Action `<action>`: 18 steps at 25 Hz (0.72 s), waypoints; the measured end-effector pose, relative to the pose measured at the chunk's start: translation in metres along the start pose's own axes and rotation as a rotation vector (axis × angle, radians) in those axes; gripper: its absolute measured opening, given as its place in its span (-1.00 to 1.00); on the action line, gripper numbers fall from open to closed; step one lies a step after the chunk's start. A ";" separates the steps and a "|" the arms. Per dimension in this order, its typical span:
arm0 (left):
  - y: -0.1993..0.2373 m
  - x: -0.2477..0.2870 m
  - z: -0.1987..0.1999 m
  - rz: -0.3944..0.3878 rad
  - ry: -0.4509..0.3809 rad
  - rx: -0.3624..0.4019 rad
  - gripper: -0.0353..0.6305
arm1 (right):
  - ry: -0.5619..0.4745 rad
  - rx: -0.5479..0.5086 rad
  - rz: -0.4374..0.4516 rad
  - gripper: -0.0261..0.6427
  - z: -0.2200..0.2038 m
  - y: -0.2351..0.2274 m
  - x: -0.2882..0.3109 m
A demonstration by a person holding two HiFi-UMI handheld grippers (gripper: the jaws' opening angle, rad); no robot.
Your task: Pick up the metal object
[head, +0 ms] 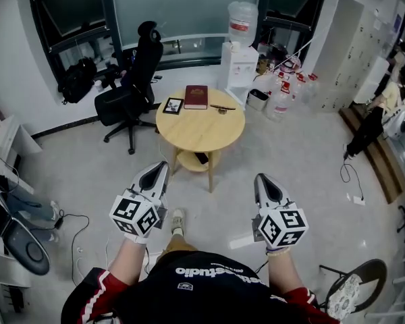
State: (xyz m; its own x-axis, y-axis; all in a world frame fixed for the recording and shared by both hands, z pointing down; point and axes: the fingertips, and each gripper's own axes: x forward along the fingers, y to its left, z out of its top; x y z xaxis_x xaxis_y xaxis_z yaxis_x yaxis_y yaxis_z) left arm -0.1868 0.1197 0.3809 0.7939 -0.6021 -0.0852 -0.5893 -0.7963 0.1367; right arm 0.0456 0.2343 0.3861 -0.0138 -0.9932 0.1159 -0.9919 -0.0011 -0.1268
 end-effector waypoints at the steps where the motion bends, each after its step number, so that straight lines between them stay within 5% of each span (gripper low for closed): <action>1: 0.001 0.000 0.000 0.001 -0.001 -0.004 -0.84 | -0.001 -0.006 0.000 -0.84 0.000 0.001 -0.001; 18: -0.012 0.012 0.002 -0.001 -0.006 -0.009 -0.84 | 0.020 -0.010 -0.019 -0.84 -0.002 -0.015 -0.015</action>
State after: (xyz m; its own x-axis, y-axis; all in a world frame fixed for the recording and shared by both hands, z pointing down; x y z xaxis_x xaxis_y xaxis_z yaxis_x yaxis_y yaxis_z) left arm -0.1707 0.1219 0.3764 0.7937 -0.6015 -0.0911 -0.5870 -0.7965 0.1450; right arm 0.0605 0.2499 0.3881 0.0025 -0.9905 0.1377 -0.9932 -0.0184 -0.1147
